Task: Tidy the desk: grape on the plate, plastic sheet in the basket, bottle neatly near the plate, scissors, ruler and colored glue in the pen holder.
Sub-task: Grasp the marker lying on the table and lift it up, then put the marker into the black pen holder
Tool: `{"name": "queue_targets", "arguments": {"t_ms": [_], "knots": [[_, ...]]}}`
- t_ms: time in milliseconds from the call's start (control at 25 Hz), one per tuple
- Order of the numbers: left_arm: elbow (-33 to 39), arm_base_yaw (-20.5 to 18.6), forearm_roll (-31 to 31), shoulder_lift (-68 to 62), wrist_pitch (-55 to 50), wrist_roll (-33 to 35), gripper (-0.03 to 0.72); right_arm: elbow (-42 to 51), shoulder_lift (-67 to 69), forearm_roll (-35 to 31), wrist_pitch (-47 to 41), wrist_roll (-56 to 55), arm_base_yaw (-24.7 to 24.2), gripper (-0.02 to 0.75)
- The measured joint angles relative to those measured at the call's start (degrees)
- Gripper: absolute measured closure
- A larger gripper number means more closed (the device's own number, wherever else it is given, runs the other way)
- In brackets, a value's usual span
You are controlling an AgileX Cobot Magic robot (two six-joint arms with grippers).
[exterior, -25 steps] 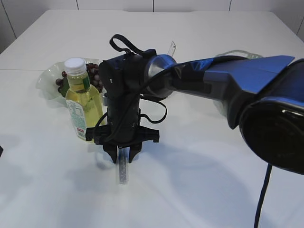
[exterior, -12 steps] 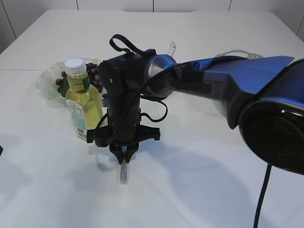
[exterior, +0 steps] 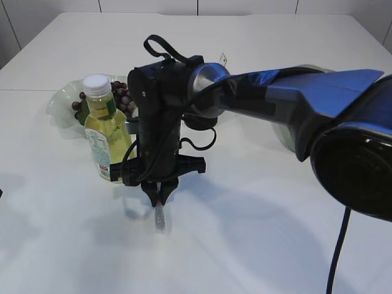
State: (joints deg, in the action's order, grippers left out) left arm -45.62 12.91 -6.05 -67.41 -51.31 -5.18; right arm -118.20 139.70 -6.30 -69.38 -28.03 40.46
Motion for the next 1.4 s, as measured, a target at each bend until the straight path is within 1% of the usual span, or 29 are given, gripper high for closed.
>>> {"name": "queue_targets", "arguments": {"t_ms": [280,440,520,640,800,920,1000,1160,1400], "knots": [[0.0,0.0,0.0,0.0,0.0,0.0,0.38,-5.1,-4.7,0.9,-0.5,6.7,-3.2,0.648],[0.0,0.0,0.0,0.0,0.0,0.0,0.38,-7.4,-7.2,0.2,-0.7,10.3,-6.7,0.648],[0.0,0.0,0.0,0.0,0.0,0.0,0.38,-8.1,-8.1,-1.7,-0.9,12.8,-9.1,0.648],[0.0,0.0,0.0,0.0,0.0,0.0,0.38,-8.7,-8.7,-7.3,-1.2,19.1,-13.7,0.648],[0.0,0.0,0.0,0.0,0.0,0.0,0.38,-8.9,-9.0,-18.2,-1.2,28.9,-20.0,0.648],[0.0,0.0,0.0,0.0,0.0,0.0,0.38,-8.9,-9.0,-26.4,1.2,37.1,-24.0,0.648],[0.0,0.0,0.1,0.0,0.0,0.0,0.38,-8.9,-9.1,-30.4,4.0,43.1,-26.2,0.648],[0.0,0.0,0.1,0.0,-0.6,0.0,0.38,-8.9,-9.1,-34.7,10.9,52.9,-28.2,0.648],[0.0,0.0,0.1,0.0,-0.8,0.0,0.38,-8.9,-7.3,-41.9,20.1,65.6,-28.3,0.648]]}}
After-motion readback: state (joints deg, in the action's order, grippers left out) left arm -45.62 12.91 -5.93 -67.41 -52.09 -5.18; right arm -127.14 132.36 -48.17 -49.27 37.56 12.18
